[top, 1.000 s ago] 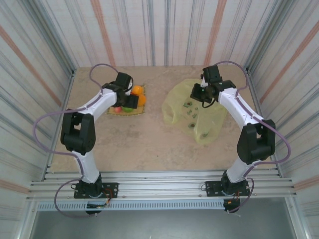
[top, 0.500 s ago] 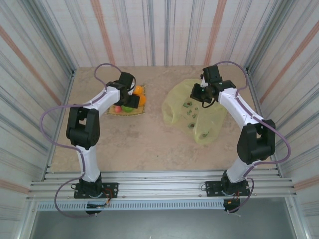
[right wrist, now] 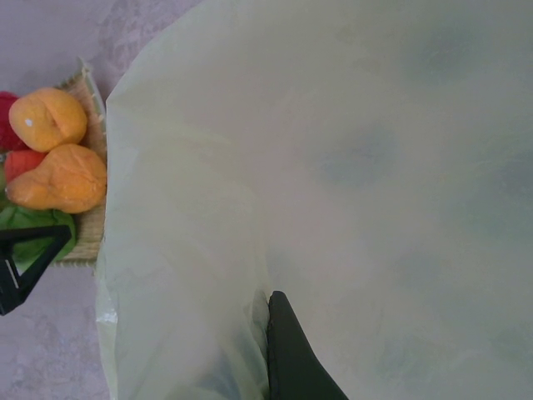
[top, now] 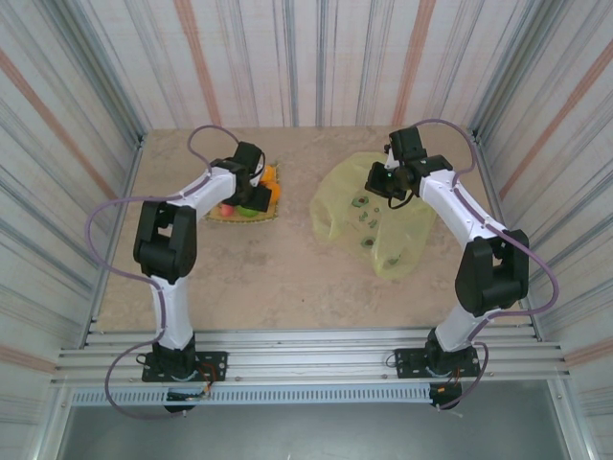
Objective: Place the fruits into the plastic bag
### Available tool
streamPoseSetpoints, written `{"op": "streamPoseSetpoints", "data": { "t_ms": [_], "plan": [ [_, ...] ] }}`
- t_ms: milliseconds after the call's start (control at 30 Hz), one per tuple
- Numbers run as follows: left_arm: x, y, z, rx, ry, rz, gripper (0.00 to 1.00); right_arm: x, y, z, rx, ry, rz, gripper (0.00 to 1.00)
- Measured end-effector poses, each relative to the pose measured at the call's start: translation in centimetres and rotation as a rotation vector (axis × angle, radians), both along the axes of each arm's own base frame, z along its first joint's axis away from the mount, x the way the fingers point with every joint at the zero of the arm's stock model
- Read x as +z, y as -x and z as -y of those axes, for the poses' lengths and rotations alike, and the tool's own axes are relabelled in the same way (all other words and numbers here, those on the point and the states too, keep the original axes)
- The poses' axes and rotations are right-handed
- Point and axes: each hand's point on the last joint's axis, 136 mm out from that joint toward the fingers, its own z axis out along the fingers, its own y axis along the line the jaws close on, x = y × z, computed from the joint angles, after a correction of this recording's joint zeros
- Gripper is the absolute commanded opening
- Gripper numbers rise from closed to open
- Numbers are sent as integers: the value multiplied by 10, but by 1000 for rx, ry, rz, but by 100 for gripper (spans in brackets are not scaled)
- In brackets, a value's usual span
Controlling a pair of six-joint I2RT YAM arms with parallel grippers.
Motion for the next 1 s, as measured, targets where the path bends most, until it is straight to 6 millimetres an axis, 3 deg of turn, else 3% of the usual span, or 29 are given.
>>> {"op": "streamPoseSetpoints", "data": {
  "t_ms": [500, 633, 800, 1000],
  "plan": [
    [-1, 1, 0, -2, -8, 2, 61, -4, 2, -2, 7, -8, -8, 0],
    [4, 16, -1, 0, 9, 1, 57, -4, 2, -3, 10, -14, -10, 0],
    [39, 46, 12, -21, 119, 68, 54, -5, 4, -4, 8, -23, -18, 0],
    [101, 102, 58, -137, 348, 220, 50, -1, 5, -11, -22, -95, -43, 0]
  ]
}}
